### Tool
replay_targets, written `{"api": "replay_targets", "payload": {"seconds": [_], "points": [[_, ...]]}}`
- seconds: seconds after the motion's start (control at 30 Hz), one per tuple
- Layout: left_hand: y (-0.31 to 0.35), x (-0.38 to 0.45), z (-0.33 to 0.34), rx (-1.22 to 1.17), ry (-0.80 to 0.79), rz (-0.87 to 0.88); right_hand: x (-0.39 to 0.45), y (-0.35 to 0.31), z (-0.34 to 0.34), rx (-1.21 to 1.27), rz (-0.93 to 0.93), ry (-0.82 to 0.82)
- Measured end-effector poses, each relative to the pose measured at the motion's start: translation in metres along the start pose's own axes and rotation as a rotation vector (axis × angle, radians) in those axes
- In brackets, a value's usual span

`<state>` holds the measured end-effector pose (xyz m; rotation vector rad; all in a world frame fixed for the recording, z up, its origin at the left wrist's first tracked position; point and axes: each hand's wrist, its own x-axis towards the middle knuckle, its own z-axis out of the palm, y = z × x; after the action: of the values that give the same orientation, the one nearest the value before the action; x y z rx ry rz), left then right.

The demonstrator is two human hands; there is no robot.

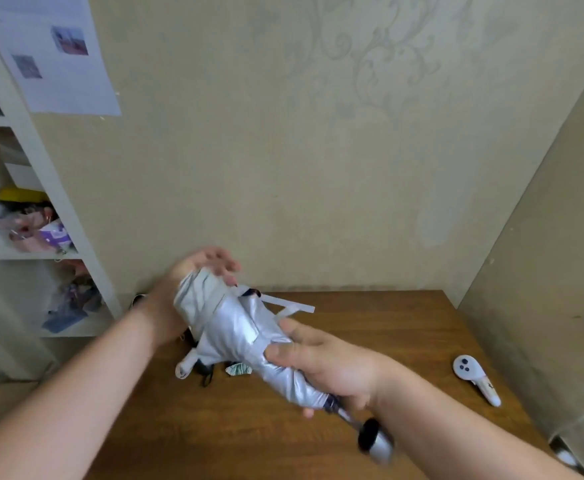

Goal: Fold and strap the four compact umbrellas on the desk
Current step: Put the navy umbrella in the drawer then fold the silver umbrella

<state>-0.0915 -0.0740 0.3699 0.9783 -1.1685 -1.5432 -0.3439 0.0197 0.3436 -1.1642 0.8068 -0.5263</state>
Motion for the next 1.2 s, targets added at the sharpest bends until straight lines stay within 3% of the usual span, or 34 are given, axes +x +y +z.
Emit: {"api": "replay_targets", "payload": {"seconds": [0.1,0.17,0.27,0.33,0.37,0.5,0.67,0.9,1.07,1.2], "points": [[0.024,-0.005,-0.004,0.213,0.154,0.139,-0.014,-0.013,-0.01,-0.828,-0.133,0.225],[0.037,-0.015,-0.001,0.438,0.072,0.17,-0.019,-0.017,-0.018,-1.232,-0.079,0.351],[0.04,-0.028,0.029,1.053,-0.231,0.209,-0.017,-0.014,-0.025,-1.403,-0.109,0.478],[0.029,-0.031,0.046,1.459,-0.33,0.32,-0.015,-0.014,-0.026,-1.415,-0.104,0.506],[0.02,-0.031,0.052,1.534,-0.35,0.343,-0.013,-0.013,-0.027,-1.407,-0.099,0.507],[-0.009,-0.03,0.063,1.51,-0.352,0.619,-0.012,-0.011,-0.034,-1.286,-0.077,0.468],[-0.022,-0.018,0.064,1.41,-0.316,0.842,-0.012,-0.009,-0.037,-1.197,-0.064,0.49],[-0.023,-0.011,0.074,1.227,-0.201,0.766,-0.013,-0.005,-0.038,-1.099,-0.038,0.497],[-0.017,-0.005,0.081,1.264,0.11,0.837,-0.002,-0.006,-0.037,-1.021,0.014,0.521],[-0.025,-0.011,0.085,1.297,0.02,1.054,0.003,-0.009,-0.034,-0.461,0.056,0.325]]}}
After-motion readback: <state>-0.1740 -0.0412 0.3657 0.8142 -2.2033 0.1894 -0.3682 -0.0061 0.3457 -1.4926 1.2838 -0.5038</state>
